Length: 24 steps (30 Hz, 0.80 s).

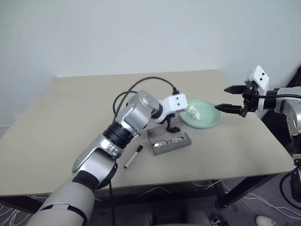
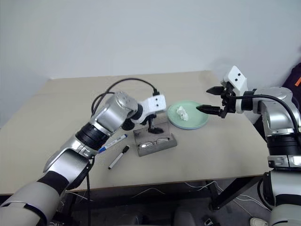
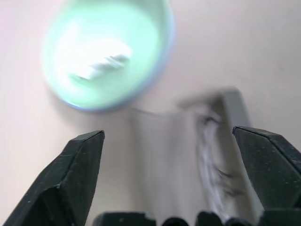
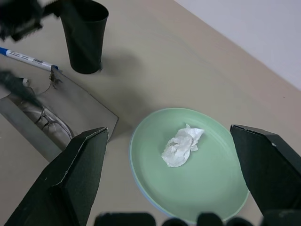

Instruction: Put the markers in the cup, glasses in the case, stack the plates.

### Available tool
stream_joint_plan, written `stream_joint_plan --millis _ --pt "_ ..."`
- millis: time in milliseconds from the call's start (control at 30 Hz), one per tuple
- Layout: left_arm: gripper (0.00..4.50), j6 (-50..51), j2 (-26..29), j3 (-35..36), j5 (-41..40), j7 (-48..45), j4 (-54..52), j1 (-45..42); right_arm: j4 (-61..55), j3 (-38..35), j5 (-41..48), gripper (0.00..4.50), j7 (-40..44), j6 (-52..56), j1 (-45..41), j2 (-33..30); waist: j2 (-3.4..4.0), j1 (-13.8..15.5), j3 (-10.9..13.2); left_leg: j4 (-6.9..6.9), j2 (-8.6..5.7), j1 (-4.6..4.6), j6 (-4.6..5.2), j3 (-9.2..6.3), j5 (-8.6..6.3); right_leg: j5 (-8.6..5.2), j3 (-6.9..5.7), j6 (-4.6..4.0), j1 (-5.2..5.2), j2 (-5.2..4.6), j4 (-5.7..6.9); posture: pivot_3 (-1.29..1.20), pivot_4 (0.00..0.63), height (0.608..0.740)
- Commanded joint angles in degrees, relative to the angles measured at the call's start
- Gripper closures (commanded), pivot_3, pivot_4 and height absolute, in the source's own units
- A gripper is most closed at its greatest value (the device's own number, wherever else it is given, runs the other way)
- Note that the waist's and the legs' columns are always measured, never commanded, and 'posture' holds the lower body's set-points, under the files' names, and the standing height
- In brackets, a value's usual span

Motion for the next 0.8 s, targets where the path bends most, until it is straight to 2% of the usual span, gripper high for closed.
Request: stream_joint_plan --millis 33,133,333,500,633,800 --pt "0.05 -2.5 -0.7 2.9 0.3 3.9 3.7 -2.6 -1.6 -0.6 0.5 0.0 -0.4 -0.8 -1.5 0.3 0.0 -0.1 0.0 0.0 -0.01 0.0 0.0 0.01 0.0 0.0 0.0 0.0 0.0 0.01 0.0 0.0 0.0 0.727" --pt "0.61 -6.5 -1.4 3.1 1.8 8.3 9.8 -3.0 -1.8 -0.6 0.6 0.0 -0.5 -0.9 -1.5 0.6 0.0 -0.1 0.0 0.0 -0.03 0.03 0.0 0.01 0.0 0.01 -0.01 0.01 0.01 0.02 0.02 0.0 0.0 0.727" --pt "2.67 -17.4 -2.1 0.3 7.0 16.4 20.1 -2.3 -2.0 -0.8 0.8 0.0 -0.6 -0.9 -1.3 0.6 0.0 0.0 0.0 0.01 -0.06 0.0 0.0 -0.01 0.0 0.01 -0.01 0.02 0.0 0.01 0.02 0.0 0.0 0.727" --pt "4.46 -23.2 -3.6 -0.9 9.8 19.1 26.7 -1.8 -2.5 -1.1 1.0 0.0 -0.7 -0.6 -1.1 0.5 0.0 0.6 0.0 0.01 -0.09 -0.04 0.0 -0.01 -0.01 0.02 -0.01 0.03 0.0 -0.04 -0.01 0.0 0.0 0.727" --pt "4.49 -26.0 -4.1 -2.4 11.6 18.4 28.5 -0.7 -3.2 -1.2 1.3 0.0 -0.8 -0.1 -0.8 0.3 0.0 1.1 0.0 0.01 -0.12 -0.04 0.0 0.03 -0.02 0.02 -0.01 0.03 -0.02 -0.02 -0.01 0.0 0.0 0.727" --pt "4.49 -26.9 -3.9 -4.3 13.9 15.7 25.9 2.2 -4.2 -1.4 1.5 0.0 -1.0 0.6 -0.4 0.3 0.01 1.3 0.0 0.02 -0.13 -0.04 0.0 0.03 -0.01 0.02 -0.02 0.03 -0.01 0.0 0.0 0.0 0.0 0.727"
